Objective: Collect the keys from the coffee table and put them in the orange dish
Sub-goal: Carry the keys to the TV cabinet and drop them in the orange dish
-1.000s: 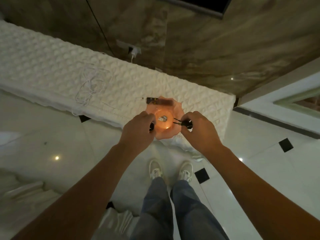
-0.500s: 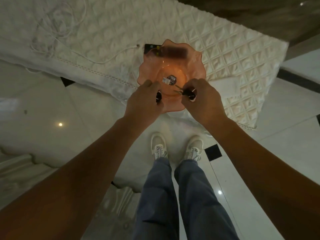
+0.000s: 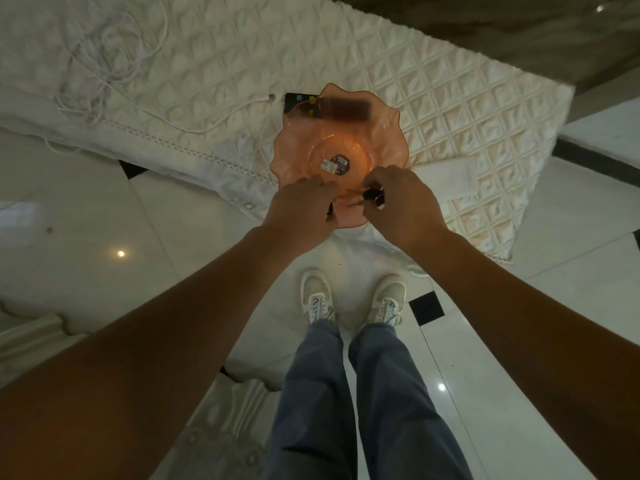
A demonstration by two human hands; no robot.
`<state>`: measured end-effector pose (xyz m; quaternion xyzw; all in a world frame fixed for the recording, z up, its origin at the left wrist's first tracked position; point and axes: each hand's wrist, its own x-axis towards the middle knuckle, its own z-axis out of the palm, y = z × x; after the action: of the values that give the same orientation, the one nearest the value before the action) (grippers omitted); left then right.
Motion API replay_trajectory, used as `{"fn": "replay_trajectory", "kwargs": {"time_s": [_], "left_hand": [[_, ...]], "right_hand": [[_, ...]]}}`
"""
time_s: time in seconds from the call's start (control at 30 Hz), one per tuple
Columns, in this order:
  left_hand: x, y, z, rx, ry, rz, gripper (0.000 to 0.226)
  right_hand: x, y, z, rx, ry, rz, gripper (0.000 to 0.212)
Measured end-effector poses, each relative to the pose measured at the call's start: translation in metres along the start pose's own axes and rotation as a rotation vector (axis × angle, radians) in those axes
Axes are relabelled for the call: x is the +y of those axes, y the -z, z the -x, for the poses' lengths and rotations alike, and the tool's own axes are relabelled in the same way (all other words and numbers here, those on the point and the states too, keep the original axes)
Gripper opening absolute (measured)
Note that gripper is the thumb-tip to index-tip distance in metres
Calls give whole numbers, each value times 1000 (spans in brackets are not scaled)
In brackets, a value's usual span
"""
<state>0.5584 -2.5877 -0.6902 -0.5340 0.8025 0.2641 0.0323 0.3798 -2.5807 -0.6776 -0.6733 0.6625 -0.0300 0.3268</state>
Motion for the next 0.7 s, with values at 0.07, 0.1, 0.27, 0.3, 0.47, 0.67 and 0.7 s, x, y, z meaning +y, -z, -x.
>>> {"fn": "replay_trajectory", "kwargs": {"time_s": [0.07,0.1,0.27,0.3,0.47,0.67,0.7], "left_hand": [[-1,-4,-2,-8,-14,-57,24],[-1,-5,-3,-21,-13,-79,24],[-4,-5,-10,-110,-35,-191,25],[-4,-5,-11,-116,-41,-221,26],[-6,-5,-9,-103,-68,-337,25],[-5,-12,-6,-56,-77,-313,22],[-4,-12,-6,-48,-79,-301,23]], "right_hand": [[5,-2,-2,-1,1,40,27],[7,-3,-3,-3,-1,58,26],[14,-9,-5,6,24,208,21],[15,-9,-5,12,30,239,21],[18,-9,-4,0,48,290,23],[20,-9,-2,-11,73,276,26],[20,-9,-1,-11,75,264,28]]}}
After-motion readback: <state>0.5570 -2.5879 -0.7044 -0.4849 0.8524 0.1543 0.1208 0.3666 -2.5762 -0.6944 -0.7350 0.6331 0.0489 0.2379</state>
